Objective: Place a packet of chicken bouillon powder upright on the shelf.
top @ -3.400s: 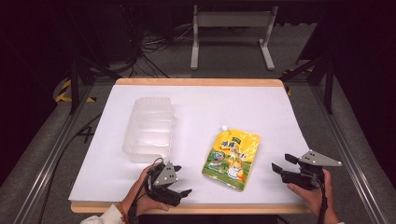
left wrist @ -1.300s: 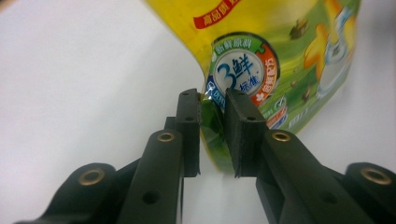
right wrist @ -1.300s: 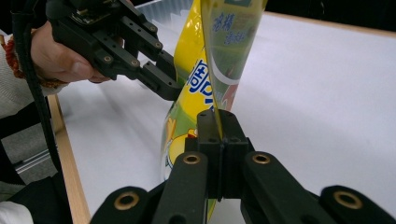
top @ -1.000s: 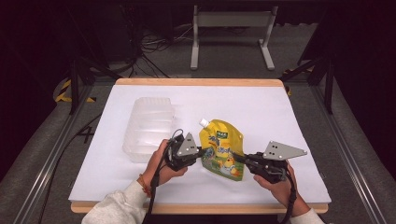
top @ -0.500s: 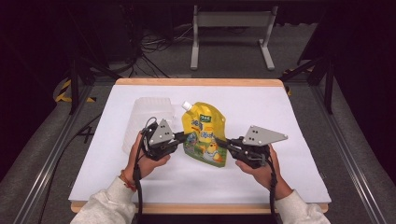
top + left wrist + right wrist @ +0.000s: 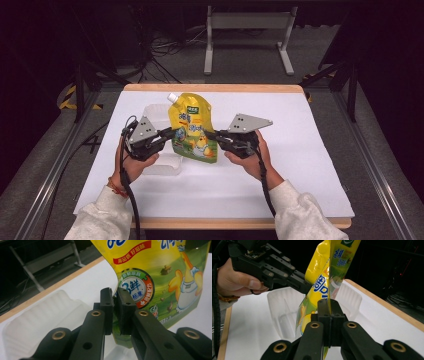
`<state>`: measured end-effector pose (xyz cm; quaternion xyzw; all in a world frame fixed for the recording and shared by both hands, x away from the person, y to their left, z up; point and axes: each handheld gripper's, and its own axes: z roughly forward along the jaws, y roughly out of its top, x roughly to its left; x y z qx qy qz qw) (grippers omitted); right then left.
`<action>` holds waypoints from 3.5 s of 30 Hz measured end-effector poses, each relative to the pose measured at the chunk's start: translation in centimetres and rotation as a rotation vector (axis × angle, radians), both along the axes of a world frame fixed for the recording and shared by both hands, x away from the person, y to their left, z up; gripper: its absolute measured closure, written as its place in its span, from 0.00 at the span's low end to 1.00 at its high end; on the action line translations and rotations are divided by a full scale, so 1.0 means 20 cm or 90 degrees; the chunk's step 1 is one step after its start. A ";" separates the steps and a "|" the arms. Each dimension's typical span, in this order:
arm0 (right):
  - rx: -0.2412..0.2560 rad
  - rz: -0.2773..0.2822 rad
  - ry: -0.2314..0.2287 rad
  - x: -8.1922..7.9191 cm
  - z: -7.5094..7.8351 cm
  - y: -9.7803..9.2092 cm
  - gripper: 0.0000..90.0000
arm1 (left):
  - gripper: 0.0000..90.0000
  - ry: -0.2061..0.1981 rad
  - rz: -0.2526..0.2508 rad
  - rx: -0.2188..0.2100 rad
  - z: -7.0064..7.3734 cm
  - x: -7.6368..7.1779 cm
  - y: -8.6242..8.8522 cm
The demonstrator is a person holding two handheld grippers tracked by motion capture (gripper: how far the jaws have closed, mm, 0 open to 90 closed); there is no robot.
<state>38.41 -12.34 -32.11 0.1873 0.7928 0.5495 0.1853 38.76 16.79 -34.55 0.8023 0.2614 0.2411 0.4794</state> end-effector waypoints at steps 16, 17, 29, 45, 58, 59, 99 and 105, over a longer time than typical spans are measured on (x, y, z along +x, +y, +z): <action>-0.027 -0.006 -0.045 0.17 0.01 0.23 1.00 | 0.93 -0.012 0.079 -0.026 -0.04 0.15 0.17; -0.023 -0.005 -0.043 0.18 0.01 0.24 1.00 | 0.93 -0.011 0.084 -0.027 -0.04 0.16 0.19; -0.013 -0.012 -0.047 0.30 -0.06 0.38 1.00 | 0.92 -0.004 0.120 -0.059 -0.10 0.26 0.30; 0.007 -0.034 -0.032 0.41 -0.17 0.45 1.00 | 0.92 0.010 0.163 -0.101 -0.17 0.30 0.37; 0.013 -0.036 -0.039 0.43 -0.19 0.50 0.99 | 0.92 0.021 0.168 -0.100 -0.20 0.30 0.40; 0.012 -0.037 -0.038 0.43 -0.19 0.50 0.99 | 0.92 0.023 0.169 -0.100 -0.21 0.30 0.41; -0.016 -0.007 -0.014 0.39 -0.32 0.52 0.99 | 0.91 0.028 0.160 -0.028 -0.28 0.26 0.41; -0.035 -0.007 -0.007 0.38 -0.35 0.51 0.98 | 0.91 0.014 0.160 0.008 -0.28 0.24 0.38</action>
